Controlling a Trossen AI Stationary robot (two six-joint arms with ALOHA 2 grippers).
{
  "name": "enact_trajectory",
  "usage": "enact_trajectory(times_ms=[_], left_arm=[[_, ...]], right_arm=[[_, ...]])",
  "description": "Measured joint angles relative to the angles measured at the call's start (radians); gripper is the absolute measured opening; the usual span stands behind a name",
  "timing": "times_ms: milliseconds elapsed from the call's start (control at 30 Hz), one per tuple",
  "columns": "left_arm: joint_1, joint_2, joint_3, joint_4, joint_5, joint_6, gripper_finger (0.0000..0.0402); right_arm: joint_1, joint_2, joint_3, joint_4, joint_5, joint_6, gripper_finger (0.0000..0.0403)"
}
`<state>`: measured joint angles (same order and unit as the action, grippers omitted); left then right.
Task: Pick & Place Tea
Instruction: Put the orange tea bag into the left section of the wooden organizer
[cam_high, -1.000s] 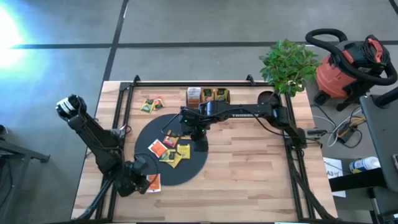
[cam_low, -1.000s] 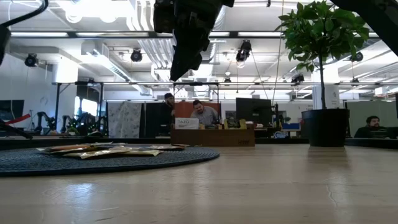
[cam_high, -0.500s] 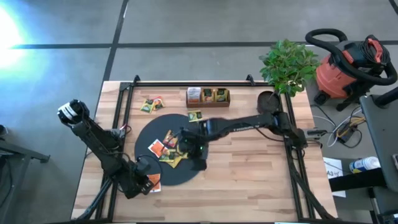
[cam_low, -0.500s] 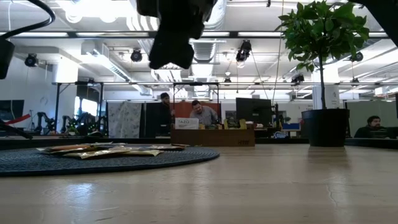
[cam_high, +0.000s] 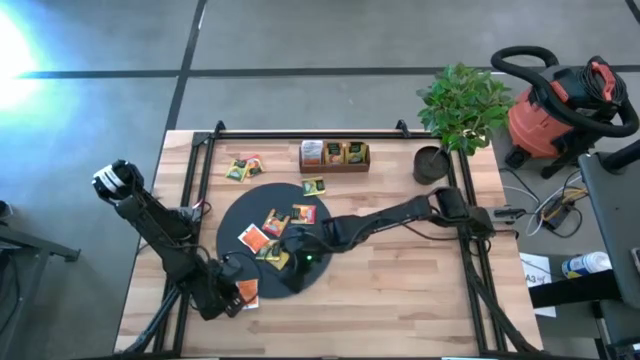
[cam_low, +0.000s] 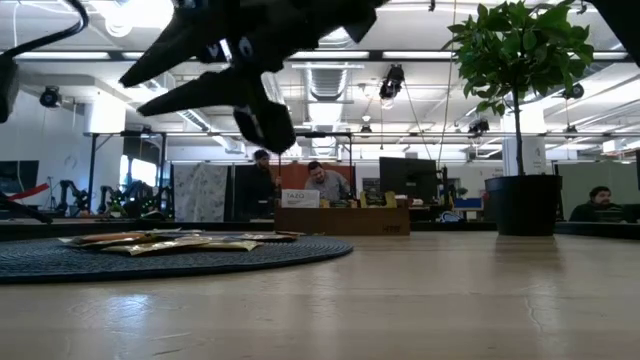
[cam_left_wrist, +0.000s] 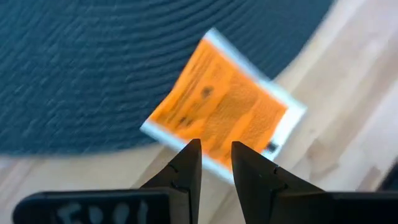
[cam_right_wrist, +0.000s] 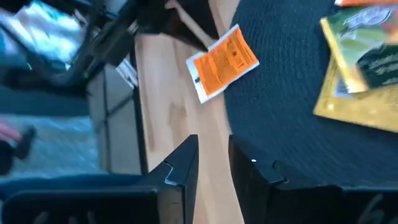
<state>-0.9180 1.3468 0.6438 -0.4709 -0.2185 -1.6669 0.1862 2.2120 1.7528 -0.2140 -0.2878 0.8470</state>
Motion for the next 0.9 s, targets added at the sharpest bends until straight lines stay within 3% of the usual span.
enact_trajectory(times_ms=[233, 467, 600, 733, 900], left_arm=[[-0.002, 0.022, -0.012, 0.058, -0.102, 0.077, 0.0083], [-0.017, 0.066, -0.012, 0.084, 0.052, 0.130, 0.0083], [-0.044, 0.071, -0.012, 0.133, 0.031, 0.123, 0.0083], [-0.043, 0.123, -0.012, 0.264, -0.024, 0.134, 0.0083], [-0.022, 0.280, -0.007, 0.561, -0.061, 0.202, 0.0083]], right_arm=[[0.043, 0.036, -0.046, 0.075, 0.003, 0.250, 0.0097], [0.096, 0.049, -0.056, 0.077, 0.066, 0.349, 0.0106], [0.111, 0.049, -0.050, 0.076, 0.098, 0.357, 0.0107], [0.120, 0.049, -0.049, 0.076, 0.122, 0.358, 0.0104], [0.132, 0.049, -0.040, 0.071, 0.128, 0.349, 0.0103]])
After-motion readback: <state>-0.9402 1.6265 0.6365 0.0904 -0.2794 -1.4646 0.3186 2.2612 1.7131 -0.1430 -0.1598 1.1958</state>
